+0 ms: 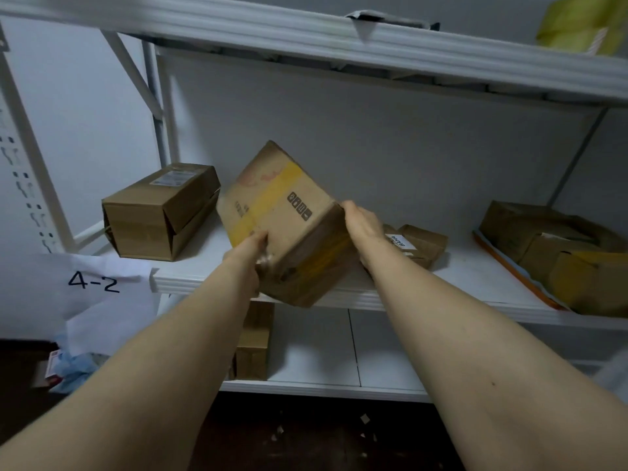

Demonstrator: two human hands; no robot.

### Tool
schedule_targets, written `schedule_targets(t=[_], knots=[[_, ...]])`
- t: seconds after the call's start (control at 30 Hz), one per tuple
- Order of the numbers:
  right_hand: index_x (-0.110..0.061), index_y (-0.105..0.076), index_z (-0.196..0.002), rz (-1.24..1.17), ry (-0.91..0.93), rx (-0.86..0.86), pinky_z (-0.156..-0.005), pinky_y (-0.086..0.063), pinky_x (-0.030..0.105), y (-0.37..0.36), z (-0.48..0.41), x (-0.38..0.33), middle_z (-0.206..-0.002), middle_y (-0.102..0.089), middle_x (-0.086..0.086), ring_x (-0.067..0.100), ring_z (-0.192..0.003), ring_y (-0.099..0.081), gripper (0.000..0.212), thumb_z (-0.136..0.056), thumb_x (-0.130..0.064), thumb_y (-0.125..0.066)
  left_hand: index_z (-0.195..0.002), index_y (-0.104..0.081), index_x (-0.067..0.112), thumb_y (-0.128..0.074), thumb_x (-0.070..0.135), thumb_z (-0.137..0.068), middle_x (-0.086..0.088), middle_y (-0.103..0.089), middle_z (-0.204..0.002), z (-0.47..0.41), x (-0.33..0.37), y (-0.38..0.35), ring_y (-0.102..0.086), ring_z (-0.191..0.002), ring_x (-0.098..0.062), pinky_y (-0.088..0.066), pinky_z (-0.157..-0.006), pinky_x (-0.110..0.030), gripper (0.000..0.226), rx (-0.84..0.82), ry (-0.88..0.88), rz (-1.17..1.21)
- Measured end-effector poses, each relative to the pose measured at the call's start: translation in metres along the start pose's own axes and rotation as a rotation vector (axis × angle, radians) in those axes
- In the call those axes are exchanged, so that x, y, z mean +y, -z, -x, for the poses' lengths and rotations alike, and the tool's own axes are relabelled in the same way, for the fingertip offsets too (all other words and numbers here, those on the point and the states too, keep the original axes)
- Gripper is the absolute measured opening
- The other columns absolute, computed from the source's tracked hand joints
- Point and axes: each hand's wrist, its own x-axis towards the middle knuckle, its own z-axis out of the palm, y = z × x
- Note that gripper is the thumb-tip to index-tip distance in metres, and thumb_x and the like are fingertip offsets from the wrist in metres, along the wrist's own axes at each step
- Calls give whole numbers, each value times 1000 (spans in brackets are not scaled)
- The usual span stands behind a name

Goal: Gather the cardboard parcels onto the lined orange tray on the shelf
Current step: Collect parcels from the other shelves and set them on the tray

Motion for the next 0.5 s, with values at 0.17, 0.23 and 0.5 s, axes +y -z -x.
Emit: schedule_targets(t=[0.17,0.23,0.5], knots=[[-22,-40,-144,-362,-339,-250,-105,-37,49,-31,24,18,-145,-45,6,34,-131,-43,68,-91,-64,-35,-116,-50,6,-64,22,-88,-9,-58,-98,11,28,33,-60,-98,-30,-52,-67,-40,35,231,-159,0],[-20,-39,-146,-381,-377,-277,-106,-38,47,-43,27,26,-144,-47,7,33,-130,-46,75,-90,-69,-30,-107,-48,9,-57,14,-90,-11,-60,-93,15,28,41,-62,-80,-27,-50,-41,-30,21,272,-195,20],[-10,-43,-141,-294,-192,-157,-108,-37,46,-41,28,28,-143,-47,9,33,-130,-45,69,-90,-56,-52,-132,-48,6,-43,25,-96,-14,-55,-115,1,-2,52,-44,-97,-24,-37,-82,-33,42,207,-137,59]])
